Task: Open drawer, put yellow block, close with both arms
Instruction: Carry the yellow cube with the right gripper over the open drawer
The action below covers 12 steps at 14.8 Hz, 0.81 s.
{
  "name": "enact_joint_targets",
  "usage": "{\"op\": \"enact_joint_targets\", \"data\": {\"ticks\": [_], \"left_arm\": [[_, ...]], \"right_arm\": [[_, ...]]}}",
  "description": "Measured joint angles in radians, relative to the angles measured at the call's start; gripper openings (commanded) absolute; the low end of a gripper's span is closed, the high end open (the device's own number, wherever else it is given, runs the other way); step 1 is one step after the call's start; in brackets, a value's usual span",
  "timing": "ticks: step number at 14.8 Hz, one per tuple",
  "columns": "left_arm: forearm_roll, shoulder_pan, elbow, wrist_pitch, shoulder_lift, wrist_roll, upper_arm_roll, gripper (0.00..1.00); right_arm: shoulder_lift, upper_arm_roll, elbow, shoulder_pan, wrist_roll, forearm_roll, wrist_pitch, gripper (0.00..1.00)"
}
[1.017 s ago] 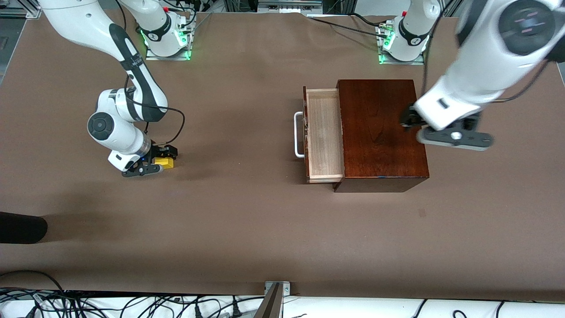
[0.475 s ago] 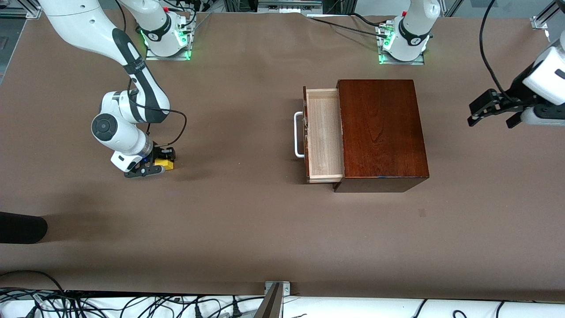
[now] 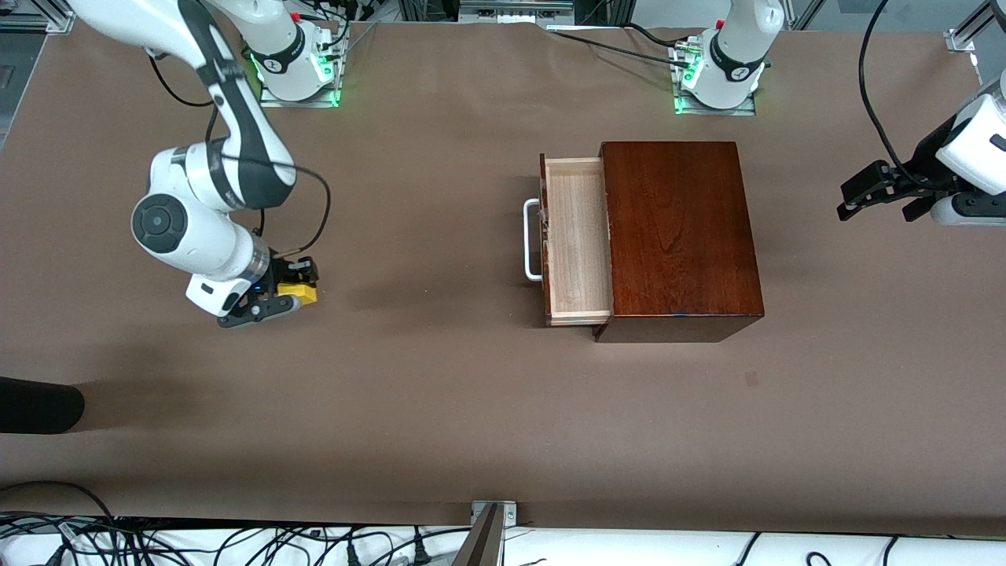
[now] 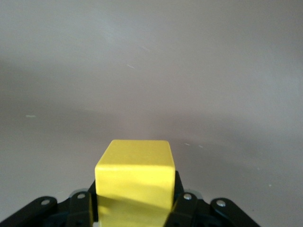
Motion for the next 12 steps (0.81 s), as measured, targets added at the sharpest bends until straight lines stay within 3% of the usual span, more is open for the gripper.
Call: {"op": "enact_joint_targets", "data": {"ticks": [2, 6, 12], "left_arm": [[0.012, 0.000, 0.000, 0.000, -0.001, 0.000, -0.004, 1.00], [0.013, 0.000, 0.000, -0.002, -0.001, 0.000, -0.006, 1.00], [0.013, 0.000, 0.001, -0.007, -0.002, 0.001, -0.008, 1.00]], "right_arm": [[-0.003, 0.042, 0.114, 0.034, -0.010, -0.027, -0.094, 0.00], [0.001, 0.055, 0.248, 0.176, -0.016, -0.034, -0.217, 0.00], [0.045, 0.061, 0.378, 0.474, -0.042, -0.098, -0.233, 0.00]]}}
